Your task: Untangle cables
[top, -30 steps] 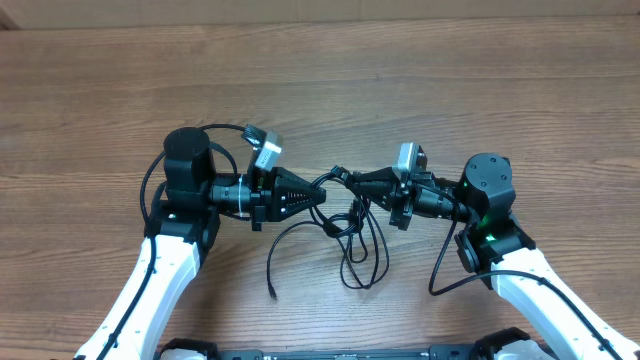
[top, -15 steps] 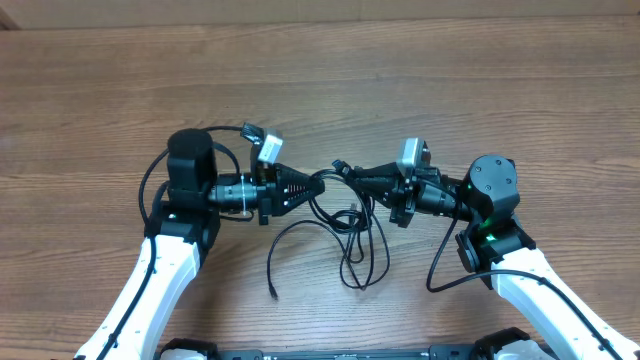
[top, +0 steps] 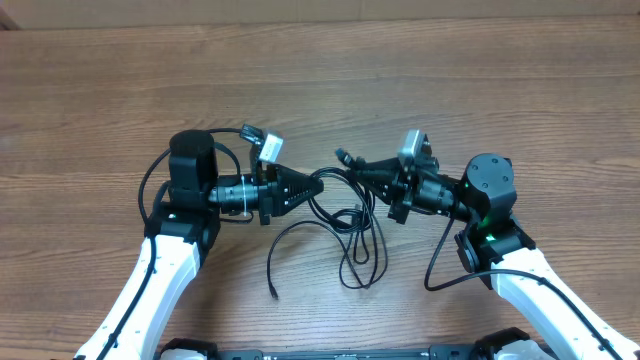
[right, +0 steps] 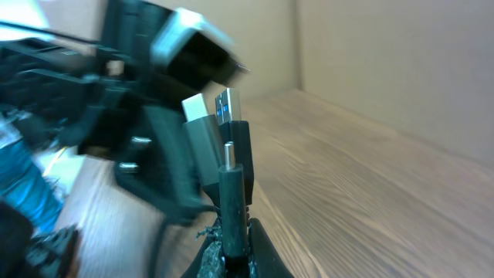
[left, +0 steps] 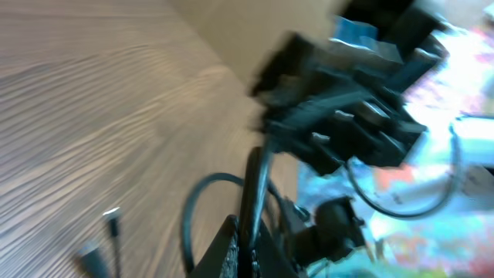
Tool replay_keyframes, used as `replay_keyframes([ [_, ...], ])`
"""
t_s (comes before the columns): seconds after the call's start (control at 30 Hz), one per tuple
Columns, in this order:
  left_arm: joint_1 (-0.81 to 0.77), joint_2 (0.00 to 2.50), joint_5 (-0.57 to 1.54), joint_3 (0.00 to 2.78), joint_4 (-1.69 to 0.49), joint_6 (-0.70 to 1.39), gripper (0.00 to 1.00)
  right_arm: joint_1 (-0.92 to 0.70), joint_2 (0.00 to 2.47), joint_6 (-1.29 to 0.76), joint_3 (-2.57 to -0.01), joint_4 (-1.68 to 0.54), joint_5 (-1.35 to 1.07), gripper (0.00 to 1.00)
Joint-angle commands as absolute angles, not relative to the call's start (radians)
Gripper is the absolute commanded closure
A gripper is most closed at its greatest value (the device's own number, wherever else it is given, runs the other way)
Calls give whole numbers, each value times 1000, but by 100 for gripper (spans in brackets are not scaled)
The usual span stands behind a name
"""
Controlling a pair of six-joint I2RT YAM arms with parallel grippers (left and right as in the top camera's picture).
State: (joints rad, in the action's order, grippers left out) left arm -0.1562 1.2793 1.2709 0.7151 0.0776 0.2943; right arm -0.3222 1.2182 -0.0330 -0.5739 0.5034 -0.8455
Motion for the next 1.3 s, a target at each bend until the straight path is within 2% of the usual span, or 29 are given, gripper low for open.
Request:
replay_keyframes([
  [0.0, -157, 1281, 1465, 721, 106, 232, 96, -324, 1207, -131, -577, 490, -672, 96],
  [0.1, -157, 1281, 1544, 721, 142, 213, 96, -324, 1207, -142, -577, 477, -648, 96],
  [0.53, -157, 1281, 1545, 721, 184, 214, 96, -324, 1207, -153, -577, 326, -647, 96],
  [1.03, -157, 1281, 1538, 721, 184, 214, 96, -324, 1207, -154, -577, 267, -648, 92],
  [1.1, -157, 1281, 1538, 721, 184, 214, 96, -324, 1207, -153, -577, 258, -648, 88],
  [1.2, -157, 1281, 1538, 721, 184, 214, 96, -324, 1207, -154, -577, 250, -648, 86],
  [1.27, -157, 1281, 1538, 721, 184, 214, 96, -324, 1207, -154, -577, 247, -648, 71],
])
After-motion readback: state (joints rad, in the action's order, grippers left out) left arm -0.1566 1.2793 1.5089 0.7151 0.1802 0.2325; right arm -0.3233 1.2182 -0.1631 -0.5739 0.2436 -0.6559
